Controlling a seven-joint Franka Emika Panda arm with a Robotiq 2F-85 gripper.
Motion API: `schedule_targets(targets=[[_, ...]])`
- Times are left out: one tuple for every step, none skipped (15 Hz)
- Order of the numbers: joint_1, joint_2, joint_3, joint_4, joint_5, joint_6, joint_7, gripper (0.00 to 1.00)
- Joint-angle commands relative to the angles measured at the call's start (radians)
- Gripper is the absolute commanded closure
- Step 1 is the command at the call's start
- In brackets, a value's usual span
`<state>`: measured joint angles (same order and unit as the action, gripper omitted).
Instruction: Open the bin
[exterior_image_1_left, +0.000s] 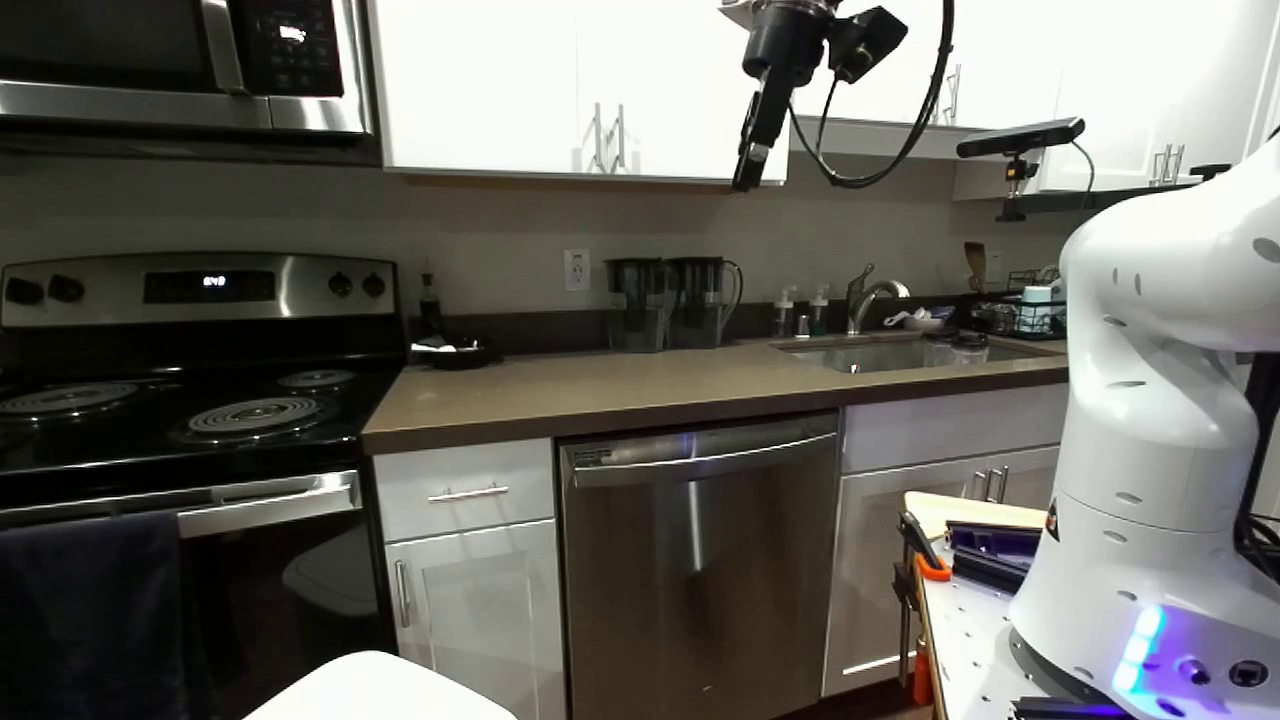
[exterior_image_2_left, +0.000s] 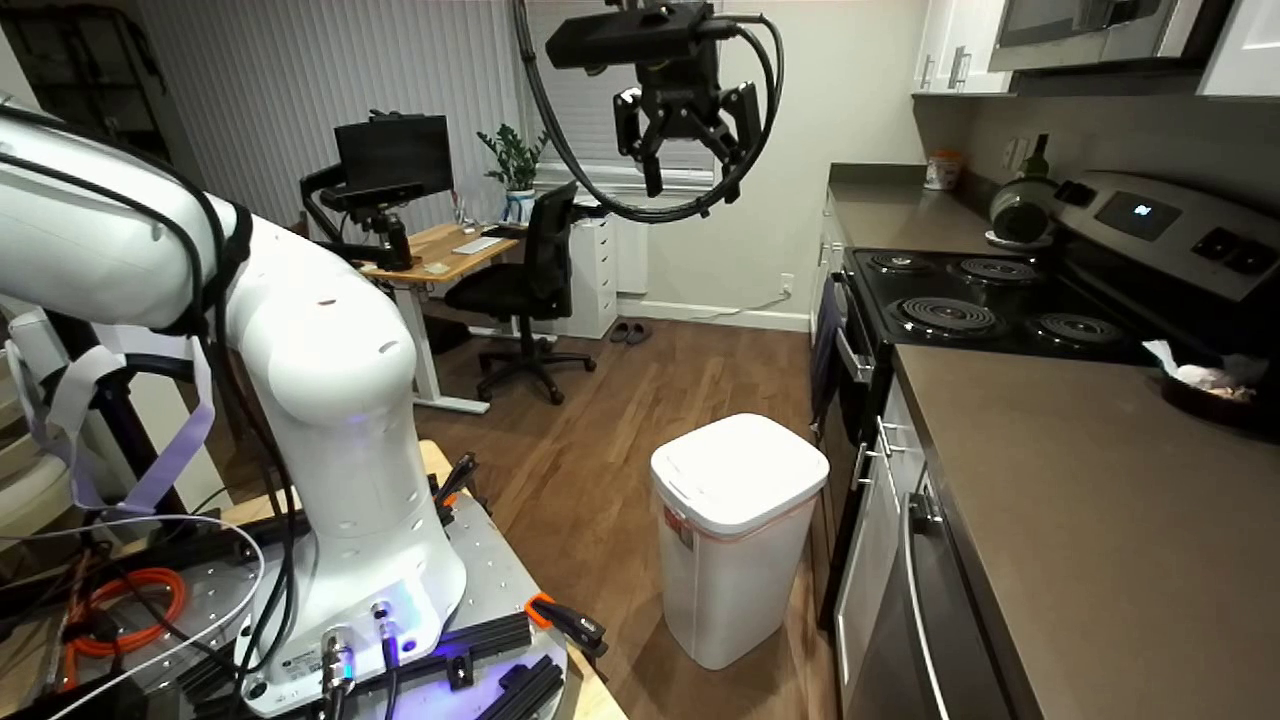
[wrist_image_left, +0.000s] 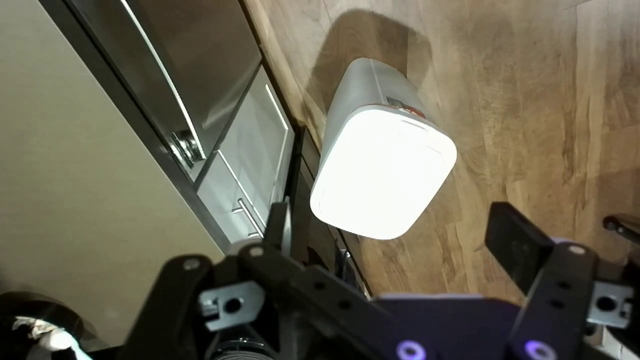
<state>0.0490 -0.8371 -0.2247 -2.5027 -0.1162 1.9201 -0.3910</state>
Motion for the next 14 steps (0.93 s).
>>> schedule_targets(targets=[[0.039,0.123,0.030,0.038,0.049,0.044,0.008,0.00],[0.056,0.166,0.040,0.052,0.068,0.058,0.017,0.00],[0.068,0.197,0.050,0.059,0.090,0.074,0.024,0.00],[0.080,0.245,0.063,0.075,0.113,0.094,0.037,0.00],[0.086,0.279,0.075,0.090,0.135,0.104,0.046,0.00],[0.094,0.325,0.094,0.109,0.160,0.119,0.070,0.00],[0.099,0.362,0.107,0.129,0.181,0.123,0.079,0.00],[0.102,0.414,0.128,0.157,0.203,0.138,0.107,0.00],[0.102,0.456,0.147,0.183,0.220,0.144,0.132,0.00],[0.101,0.506,0.167,0.216,0.236,0.151,0.161,0.00],[0.101,0.549,0.187,0.248,0.249,0.154,0.183,0.00],[0.099,0.598,0.210,0.281,0.256,0.168,0.217,0.00],[0.098,0.639,0.230,0.312,0.260,0.182,0.245,0.00],[0.097,0.682,0.254,0.341,0.257,0.201,0.286,0.00]])
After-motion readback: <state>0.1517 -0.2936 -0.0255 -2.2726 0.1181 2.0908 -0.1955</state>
